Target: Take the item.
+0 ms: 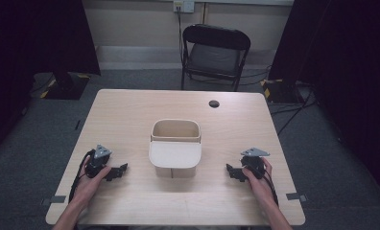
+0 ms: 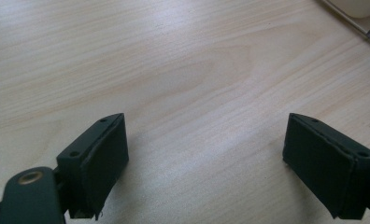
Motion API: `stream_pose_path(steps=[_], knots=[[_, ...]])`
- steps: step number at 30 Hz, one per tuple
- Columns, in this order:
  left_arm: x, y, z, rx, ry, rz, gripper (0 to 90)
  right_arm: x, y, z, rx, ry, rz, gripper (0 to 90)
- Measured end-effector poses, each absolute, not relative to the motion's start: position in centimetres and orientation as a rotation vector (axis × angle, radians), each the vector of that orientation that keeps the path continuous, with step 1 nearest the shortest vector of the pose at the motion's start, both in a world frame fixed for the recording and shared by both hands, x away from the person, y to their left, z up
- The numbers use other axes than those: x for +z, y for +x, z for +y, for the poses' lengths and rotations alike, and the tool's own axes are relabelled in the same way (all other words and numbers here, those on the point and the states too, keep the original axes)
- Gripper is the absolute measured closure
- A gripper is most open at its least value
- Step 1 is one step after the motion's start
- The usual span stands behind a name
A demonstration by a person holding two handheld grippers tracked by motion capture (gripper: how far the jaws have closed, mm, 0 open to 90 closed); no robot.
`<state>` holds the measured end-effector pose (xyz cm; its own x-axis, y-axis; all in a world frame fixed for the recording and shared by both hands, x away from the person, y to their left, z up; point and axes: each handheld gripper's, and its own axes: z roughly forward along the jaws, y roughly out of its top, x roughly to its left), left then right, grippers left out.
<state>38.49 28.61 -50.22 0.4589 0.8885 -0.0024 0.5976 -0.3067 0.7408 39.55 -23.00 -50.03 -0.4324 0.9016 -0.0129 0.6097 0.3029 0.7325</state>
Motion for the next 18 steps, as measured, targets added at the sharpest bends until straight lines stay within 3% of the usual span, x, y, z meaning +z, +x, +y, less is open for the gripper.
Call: stream_pose_path(steps=[18], knots=[[-49.78,38.18,28.98,0.534,2.001,1.252,15.9,-50.03,39.56,-23.01,0.927,1.344,2.152,13.2]])
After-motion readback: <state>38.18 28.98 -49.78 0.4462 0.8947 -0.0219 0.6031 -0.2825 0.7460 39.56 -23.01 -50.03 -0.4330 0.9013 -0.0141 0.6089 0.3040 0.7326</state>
